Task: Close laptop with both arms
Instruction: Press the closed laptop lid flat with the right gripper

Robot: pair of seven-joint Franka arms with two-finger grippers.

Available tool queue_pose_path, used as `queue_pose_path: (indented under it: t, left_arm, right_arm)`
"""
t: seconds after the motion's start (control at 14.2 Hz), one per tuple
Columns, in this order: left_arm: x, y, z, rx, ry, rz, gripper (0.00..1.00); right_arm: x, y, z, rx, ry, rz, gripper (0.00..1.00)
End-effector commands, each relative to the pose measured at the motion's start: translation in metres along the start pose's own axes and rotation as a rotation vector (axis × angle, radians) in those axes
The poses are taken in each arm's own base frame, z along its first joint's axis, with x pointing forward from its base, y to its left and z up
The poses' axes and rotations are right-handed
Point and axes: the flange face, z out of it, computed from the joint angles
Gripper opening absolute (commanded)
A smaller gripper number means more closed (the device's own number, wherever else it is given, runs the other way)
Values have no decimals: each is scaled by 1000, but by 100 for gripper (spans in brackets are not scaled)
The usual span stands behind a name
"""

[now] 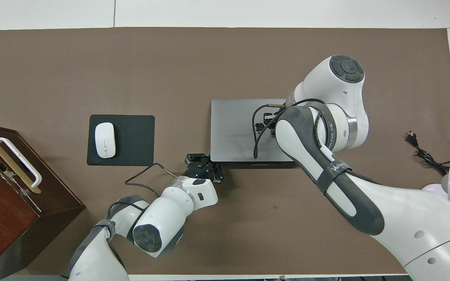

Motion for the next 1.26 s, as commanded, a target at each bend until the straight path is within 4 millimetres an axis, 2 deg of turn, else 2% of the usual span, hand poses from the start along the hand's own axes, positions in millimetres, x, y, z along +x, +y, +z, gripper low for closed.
queue_pose_path:
  t: [0.0, 0.35, 0.63, 0.84, 0.91, 0.98, 1.05, 1.19]
  left_arm:
    - [-57, 0, 7, 7, -146, 22, 0]
    - [-57, 0, 7, 7, -148, 28, 0]
    - [-57, 0, 8, 7, -148, 28, 0]
    - [-56, 0, 8, 7, -147, 28, 0]
    - [-54, 0, 8, 7, -142, 28, 0]
    - [-53, 0, 8, 7, -139, 27, 0]
    - [-51, 0, 8, 7, -136, 25, 0]
    - [-48, 0, 9, 6, -128, 15, 0]
  right_arm:
    - [-8, 1, 2, 21, 9, 23, 0]
    - [-5, -2, -6, 24, 12, 21, 0]
    - [1, -9, -33, 44, 57, 51, 0]
    - [8, -7, -56, 53, 118, 74, 0]
    - [12, -5, -65, 56, 154, 71, 4]
    - [18, -2, -81, 39, 202, 53, 23]
    - [24, 0, -96, 3, 239, 28, 33]
    - [34, 13, -130, -72, 297, 1, 39]
